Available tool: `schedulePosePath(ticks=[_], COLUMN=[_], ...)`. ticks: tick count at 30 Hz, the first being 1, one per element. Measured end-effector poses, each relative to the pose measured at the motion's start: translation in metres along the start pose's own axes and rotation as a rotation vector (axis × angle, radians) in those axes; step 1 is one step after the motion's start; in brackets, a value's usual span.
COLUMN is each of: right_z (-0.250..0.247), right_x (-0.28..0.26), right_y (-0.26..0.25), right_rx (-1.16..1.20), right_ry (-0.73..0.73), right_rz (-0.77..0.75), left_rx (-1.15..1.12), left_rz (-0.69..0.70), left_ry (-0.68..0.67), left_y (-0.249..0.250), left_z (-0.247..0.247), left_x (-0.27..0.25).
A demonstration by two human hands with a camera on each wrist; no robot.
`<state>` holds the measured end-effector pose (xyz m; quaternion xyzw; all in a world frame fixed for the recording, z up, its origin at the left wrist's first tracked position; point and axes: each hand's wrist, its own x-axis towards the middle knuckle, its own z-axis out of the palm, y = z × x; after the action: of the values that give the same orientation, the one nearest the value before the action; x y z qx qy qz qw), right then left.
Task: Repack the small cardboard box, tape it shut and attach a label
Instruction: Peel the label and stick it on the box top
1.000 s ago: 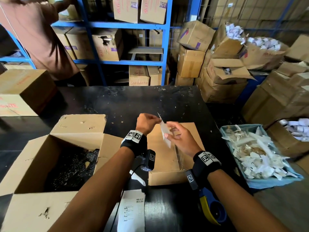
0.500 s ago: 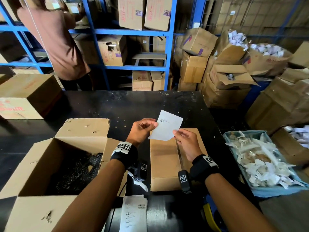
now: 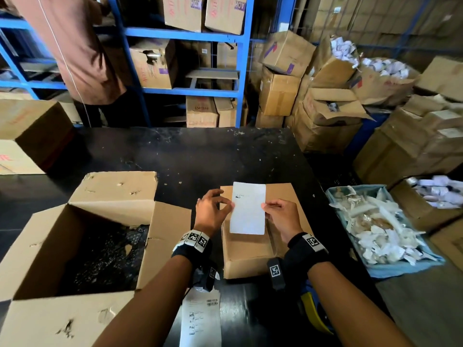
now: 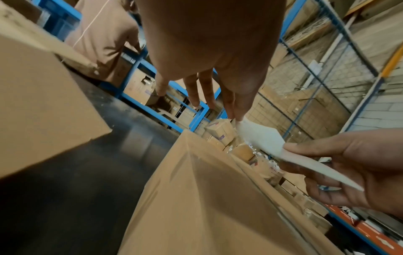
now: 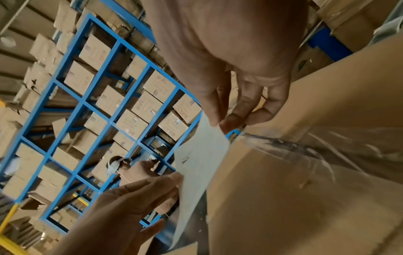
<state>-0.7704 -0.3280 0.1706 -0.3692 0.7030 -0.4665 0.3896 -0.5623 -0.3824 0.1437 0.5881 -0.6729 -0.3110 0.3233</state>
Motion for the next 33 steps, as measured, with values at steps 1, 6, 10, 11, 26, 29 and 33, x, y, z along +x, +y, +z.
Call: schedulePosePath(ticks=[1, 6, 10, 11, 26, 29, 33], right_z=[0.001, 0.006, 0.015, 0.016, 0.022, 0.023, 0.024], right_x=[0.000, 0.009, 0.023, 0.026, 0.045, 0.043, 0.042], right_y=[0.004, 0.017, 0.030, 0.031, 0.038, 0.037, 0.037], right_rx=[-0.023, -0.160, -0.370, -0.388, -0.581, -0.603, -0.624], right_ry=[0.022, 0.054, 0.028, 0.024, -0.056, -0.049, -0.044], right_rz=[0.012, 0.061, 0.074, 0.069, -0.006, -0.027, -0.035], left_rx=[0.001, -0.130, -0.149, -0.151, -0.081, -0.039, 0.011], left_rz=[-0.011, -0.139, -0.219, -0.230, -0.338, -0.316, -0.293], left_ry=[-0.016, -0.061, -0.046, -0.047, -0.028, -0.017, -0.010], left_y=[-0.004, -0.018, -0.026, -0.026, -0.025, -0.027, -0.026], left_z=[0.005, 0.022, 0.028, 0.030, 0.036, 0.037, 0.037], left_x=[-0.002, -0.013, -0.017, -0.016, -0.013, -0.012, -0.013])
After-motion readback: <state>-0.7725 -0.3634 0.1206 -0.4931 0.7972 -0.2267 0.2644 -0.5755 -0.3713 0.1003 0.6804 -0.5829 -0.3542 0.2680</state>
